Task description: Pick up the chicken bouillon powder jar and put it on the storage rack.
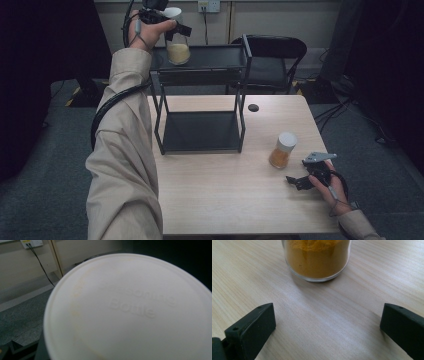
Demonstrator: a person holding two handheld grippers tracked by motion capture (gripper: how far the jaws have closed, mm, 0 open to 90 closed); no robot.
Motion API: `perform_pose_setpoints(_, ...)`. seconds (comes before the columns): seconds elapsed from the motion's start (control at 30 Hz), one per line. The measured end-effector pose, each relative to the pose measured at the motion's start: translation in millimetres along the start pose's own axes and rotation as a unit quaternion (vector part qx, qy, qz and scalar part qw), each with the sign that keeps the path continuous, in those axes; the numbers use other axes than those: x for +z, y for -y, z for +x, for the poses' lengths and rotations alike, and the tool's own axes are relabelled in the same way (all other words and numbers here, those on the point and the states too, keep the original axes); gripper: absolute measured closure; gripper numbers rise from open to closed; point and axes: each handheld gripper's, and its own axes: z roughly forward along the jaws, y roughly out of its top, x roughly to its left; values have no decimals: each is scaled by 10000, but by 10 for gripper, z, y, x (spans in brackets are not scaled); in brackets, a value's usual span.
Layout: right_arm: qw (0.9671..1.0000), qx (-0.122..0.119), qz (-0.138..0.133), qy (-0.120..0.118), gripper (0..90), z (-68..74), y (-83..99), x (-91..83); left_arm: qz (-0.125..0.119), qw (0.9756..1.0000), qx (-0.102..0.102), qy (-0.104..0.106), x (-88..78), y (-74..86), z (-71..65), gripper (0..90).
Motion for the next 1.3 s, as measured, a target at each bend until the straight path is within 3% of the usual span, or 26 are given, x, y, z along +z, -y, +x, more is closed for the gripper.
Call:
perform_pose_setpoints(0.17, 10000, 0, 1, -2, 0, -1, -1, 0, 0, 10000, 30, -58, 47, 28, 2, 359)
perform_pose_setpoints(0.37, 10000, 0, 4, -3, 0, -1, -2, 0, 25, 9996, 275, -92, 69, 19, -47, 358)
perform_pose_setpoints(0.63, 10000, -6, 1, -5, 0, -3, -1, 0, -16, 9998, 202, -94, 59, 49, -47, 352)
perform_pose_setpoints(0.73, 10000, -10, -4, -6, 0, -3, 0, 1, -62, 9998, 123, -163, 44, 69, -66, 287)
perform_pose_setpoints(0.9, 10000, -10, -4, -6, 0, -4, 1, 1, -88, 9996, 5, -260, -1, 116, -104, 91)
perform_pose_setpoints(1.1, 10000, -12, -6, -7, 0, -4, 1, 1, -205, 9994, -91, -266, -92, 205, -118, 9)
perform_pose_setpoints(1.2, 10000, -14, -5, -6, 0, -4, 1, 1, -308, 9988, -105, -361, -172, 287, -170, 8)
perform_pose_setpoints(1.3, 10000, -16, -4, -5, 0, -4, 1, 1, -381, 9988, -85, -306, -231, 359, -183, 7)
